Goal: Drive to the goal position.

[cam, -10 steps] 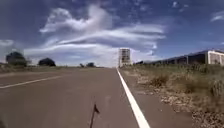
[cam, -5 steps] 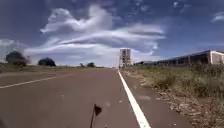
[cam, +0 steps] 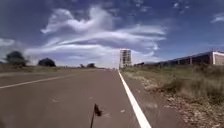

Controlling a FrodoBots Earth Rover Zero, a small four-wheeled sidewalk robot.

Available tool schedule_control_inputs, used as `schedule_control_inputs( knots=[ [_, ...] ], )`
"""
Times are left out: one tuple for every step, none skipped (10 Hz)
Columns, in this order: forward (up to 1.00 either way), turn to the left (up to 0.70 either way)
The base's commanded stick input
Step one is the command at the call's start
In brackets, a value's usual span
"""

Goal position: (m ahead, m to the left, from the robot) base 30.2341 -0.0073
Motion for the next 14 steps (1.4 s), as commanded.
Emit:
schedule_control_inputs(
  knots=[
    [0.7,0.0],
    [0.7,0.0],
    [0.7,0.0],
    [0.7,0.0],
    [0.7,0.0],
    [0.7,0.0],
    [0.7,0.0],
    [0.7,0.0],
    [0.72,0.0],
    [0.8,0.0],
    [0.85,0.0],
    [0.85,0.0],
    [0.87,0.0],
    [0.95,0.0]
  ],
)
